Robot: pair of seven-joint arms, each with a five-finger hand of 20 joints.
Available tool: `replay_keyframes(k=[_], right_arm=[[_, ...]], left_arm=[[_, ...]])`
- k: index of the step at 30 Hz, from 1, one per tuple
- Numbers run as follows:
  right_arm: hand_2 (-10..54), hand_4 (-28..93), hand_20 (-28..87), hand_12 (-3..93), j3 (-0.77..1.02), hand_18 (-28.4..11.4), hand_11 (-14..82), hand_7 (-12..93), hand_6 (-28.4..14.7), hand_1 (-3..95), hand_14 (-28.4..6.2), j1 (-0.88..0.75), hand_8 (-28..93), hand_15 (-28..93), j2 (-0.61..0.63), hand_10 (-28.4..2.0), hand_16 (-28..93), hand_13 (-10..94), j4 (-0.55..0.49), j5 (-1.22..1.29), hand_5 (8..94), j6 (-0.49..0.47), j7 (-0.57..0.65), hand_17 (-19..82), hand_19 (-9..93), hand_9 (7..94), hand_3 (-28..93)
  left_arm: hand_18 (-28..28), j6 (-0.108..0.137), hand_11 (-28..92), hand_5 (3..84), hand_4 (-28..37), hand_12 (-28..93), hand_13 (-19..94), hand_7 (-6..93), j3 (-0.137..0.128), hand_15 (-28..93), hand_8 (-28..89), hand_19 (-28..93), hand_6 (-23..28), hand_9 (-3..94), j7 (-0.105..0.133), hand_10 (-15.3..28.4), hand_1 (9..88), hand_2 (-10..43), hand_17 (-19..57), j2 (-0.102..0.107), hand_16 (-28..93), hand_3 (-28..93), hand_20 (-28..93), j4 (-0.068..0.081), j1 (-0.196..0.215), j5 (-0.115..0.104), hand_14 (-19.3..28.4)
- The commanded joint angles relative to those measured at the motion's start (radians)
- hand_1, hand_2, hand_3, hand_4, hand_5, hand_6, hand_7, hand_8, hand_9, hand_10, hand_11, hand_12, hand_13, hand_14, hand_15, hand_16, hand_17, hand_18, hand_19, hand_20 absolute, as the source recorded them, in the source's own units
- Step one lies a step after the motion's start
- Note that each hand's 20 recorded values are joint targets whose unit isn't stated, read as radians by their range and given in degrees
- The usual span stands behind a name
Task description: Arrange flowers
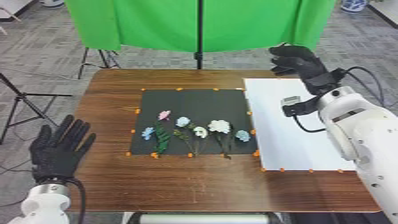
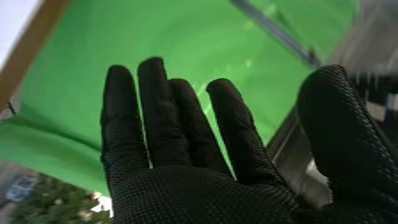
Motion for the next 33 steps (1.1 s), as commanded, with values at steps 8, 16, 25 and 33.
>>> replay_keyframes(k=[8,16,25,33], right_arm=[[7.1,-23,18,12.6,0.178,-17.8,2.2,8,-5.0,15.0,-13.0,-0.203,-8,12,-0.085,-16.4,15,29,0.003,0.715,36.8,0.052,-0.135,15,26,34.5,74],[7.3,-24,19,11.9,0.178,-17.1,2.4,7,-5.4,13.5,-11.8,-0.195,-8,8,-0.116,-16.1,15,28,-0.02,0.707,36.6,0.04,-0.126,14,24,34.4,75],[7.7,-23,19,11.8,0.196,-17.3,2.4,7,-5.2,13.7,-12.5,-0.229,-8,8,-0.156,-16.4,16,28,-0.049,0.689,36.9,0.005,-0.1,14,24,34.2,74],[7.8,-23,20,11.7,0.205,-17.3,2.3,7,-5.8,13.9,-12.2,-0.239,-8,8,-0.161,-16.2,16,28,-0.069,0.687,37.3,-0.014,-0.109,14,24,34.3,74]], left_arm=[[11.2,0.009,17,39.5,-28.3,8,19,8.1,-0.064,19,-8,25,6.4,30.7,-0.15,12.9,23.4,12.8,-3.7,0.086,-8,73,11,0.052,-0.061,0.187,9.8],[7.3,0.059,13,34.5,-28.3,6,9,6.4,-0.079,12,-8,18,5.7,21.3,-0.164,11.0,23.0,12.8,-11.2,0.107,-8,72,8,0.062,-0.09,0.246,6.6],[8.0,0.035,13,34.0,-28.3,5,10,6.1,-0.113,12,-8,19,5.6,20.9,-0.128,10.9,23.2,12.4,-9.0,0.062,-8,72,8,0.045,-0.042,0.242,6.7],[9.1,0.027,13,34.5,-28.3,5,12,6.4,-0.117,12,-8,20,5.6,22.0,-0.108,11.1,23.5,12.2,-7.6,0.065,-7,72,9,0.034,-0.046,0.243,7.1]])
